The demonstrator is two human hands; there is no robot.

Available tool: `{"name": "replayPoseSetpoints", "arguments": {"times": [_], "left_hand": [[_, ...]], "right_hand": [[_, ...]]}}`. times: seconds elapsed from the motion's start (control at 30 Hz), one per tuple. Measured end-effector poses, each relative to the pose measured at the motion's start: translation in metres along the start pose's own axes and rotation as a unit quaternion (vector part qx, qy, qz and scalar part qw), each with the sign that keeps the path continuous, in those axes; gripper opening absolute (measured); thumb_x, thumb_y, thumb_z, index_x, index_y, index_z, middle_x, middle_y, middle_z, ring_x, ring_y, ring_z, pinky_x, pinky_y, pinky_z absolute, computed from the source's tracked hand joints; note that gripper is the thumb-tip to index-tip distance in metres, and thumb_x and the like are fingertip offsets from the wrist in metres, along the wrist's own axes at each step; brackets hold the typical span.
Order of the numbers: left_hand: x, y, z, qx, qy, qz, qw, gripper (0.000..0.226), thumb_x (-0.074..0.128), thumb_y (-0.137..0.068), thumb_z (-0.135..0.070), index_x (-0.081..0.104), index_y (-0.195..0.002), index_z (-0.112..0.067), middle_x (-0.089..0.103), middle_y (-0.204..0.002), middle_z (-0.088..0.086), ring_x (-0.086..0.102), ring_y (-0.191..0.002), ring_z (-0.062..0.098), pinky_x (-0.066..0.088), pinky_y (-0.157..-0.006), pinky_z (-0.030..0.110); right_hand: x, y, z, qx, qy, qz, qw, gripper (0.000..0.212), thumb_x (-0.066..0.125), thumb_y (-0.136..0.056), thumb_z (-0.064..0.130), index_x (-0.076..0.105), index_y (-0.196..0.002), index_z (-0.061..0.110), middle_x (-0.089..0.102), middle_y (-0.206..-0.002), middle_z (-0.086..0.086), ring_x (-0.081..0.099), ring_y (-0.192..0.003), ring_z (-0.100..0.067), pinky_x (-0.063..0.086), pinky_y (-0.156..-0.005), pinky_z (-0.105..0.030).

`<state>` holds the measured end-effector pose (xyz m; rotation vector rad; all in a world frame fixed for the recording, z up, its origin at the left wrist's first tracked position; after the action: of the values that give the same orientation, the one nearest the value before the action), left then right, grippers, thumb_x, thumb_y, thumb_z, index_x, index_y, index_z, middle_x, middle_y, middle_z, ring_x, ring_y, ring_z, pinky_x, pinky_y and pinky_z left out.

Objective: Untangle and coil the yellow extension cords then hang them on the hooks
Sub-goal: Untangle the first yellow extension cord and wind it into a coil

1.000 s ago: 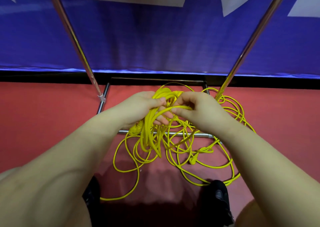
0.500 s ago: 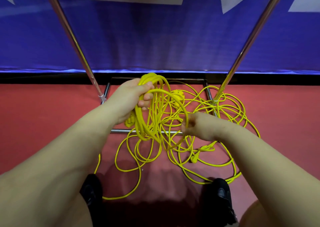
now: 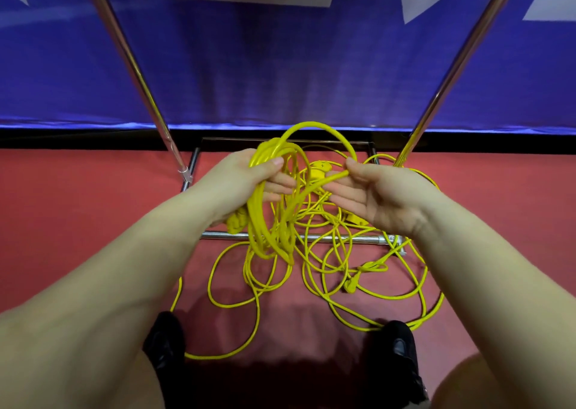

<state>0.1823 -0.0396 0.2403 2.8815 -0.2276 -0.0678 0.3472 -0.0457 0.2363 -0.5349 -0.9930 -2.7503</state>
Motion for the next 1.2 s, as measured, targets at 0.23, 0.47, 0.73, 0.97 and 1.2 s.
{"name": "replayPoseSetpoints", "arguments": {"times": [0.23,0.47,0.73,0.97,1.2], "left_hand": [[0.031,0.008,-0.003,-0.011,0.037,0.094,0.995,0.014,0.044,-0.096,-0.016,0.057,-0.097,-0.021,0.073,-0.079,0.004,0.071,-0.077,0.016,0.056,-0.077,0.033],[0.023,0.008,-0.007,0.007,0.075,0.017,0.997,0.012,0.046,-0.095,-0.01,0.054,-0.087,-0.014,0.063,-0.061,0.0,0.066,-0.053,0.014,0.056,-0.049,0.027],[-0.01,0.002,-0.004,-0.001,0.203,-0.121,0.972,0.015,0.046,-0.096,-0.012,0.054,-0.084,-0.008,0.061,-0.057,0.002,0.066,-0.05,0.013,0.056,-0.049,0.027],[-0.033,-0.004,0.001,-0.014,0.227,-0.157,0.961,0.014,0.04,-0.099,-0.017,0.05,-0.09,-0.013,0.07,-0.076,0.007,0.07,-0.06,0.016,0.057,-0.053,0.027],[-0.036,-0.003,0.002,0.007,0.043,-0.143,0.989,0.009,0.041,-0.099,-0.021,0.049,-0.1,-0.016,0.067,-0.085,0.002,0.066,-0.052,0.006,0.053,-0.049,0.019]], "right_hand": [[0.004,0.002,0.01,-0.022,-0.183,-0.011,0.983,0.027,0.042,-0.098,0.014,0.056,-0.08,0.0,0.069,-0.059,-0.013,0.068,-0.051,-0.019,0.056,-0.052,-0.029],[0.014,0.0,0.006,-0.091,0.128,0.015,0.987,0.032,0.054,-0.087,0.046,0.06,-0.098,0.017,0.073,-0.092,-0.003,0.071,-0.083,-0.015,0.055,-0.081,-0.033],[0.035,0.002,-0.021,-0.214,0.633,0.033,0.743,0.014,0.067,-0.085,0.022,0.055,-0.092,0.02,0.058,-0.081,0.006,0.059,-0.081,-0.013,0.044,-0.076,-0.025],[0.022,0.025,0.027,-0.366,0.524,-0.122,0.759,0.014,0.068,-0.083,0.02,0.063,-0.096,0.018,0.061,-0.069,0.008,0.062,-0.066,-0.01,0.046,-0.065,-0.022],[-0.001,0.024,0.042,-0.281,0.652,-0.207,0.673,0.015,0.058,-0.088,0.023,0.069,-0.095,0.015,0.064,-0.081,-0.004,0.061,-0.086,-0.025,0.038,-0.069,-0.024]]}}
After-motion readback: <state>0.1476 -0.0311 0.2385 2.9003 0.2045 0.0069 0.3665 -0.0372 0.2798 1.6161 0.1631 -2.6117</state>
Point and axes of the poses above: each hand's wrist, its own y-axis away from the middle knuckle, its own x-axis out of the palm, z = x × y, the point moved 8 cm from there along -y, towards the middle knuckle
